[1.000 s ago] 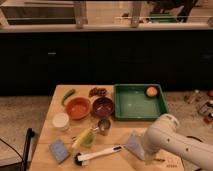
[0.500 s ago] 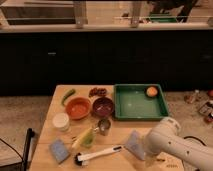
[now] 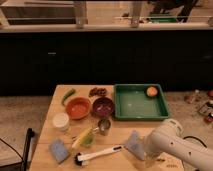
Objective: Wipe tray with towel
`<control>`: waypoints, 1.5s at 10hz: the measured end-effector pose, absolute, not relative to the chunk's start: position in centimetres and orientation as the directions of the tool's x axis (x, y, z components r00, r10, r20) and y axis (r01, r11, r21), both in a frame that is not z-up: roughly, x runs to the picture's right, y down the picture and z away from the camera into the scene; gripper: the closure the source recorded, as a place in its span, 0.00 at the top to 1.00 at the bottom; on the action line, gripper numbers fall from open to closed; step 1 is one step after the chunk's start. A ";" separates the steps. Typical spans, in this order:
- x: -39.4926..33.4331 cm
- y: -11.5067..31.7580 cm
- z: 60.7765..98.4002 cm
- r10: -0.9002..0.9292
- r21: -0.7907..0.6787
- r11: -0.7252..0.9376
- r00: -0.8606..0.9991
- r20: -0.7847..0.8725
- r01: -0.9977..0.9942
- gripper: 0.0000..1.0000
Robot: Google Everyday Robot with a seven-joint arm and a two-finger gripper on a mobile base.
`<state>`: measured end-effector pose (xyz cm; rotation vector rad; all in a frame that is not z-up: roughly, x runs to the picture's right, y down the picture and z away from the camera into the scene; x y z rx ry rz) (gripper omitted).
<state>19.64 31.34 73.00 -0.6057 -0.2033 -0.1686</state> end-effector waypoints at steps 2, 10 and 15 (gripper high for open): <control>19.0 30.9 73.1 -0.077 -0.542 0.811 0.960 0.271 0.218 0.80; 18.2 28.9 74.9 0.073 -0.555 0.824 0.950 0.304 0.114 0.80; 17.8 28.6 76.7 0.113 -0.565 0.822 0.950 0.293 0.076 0.80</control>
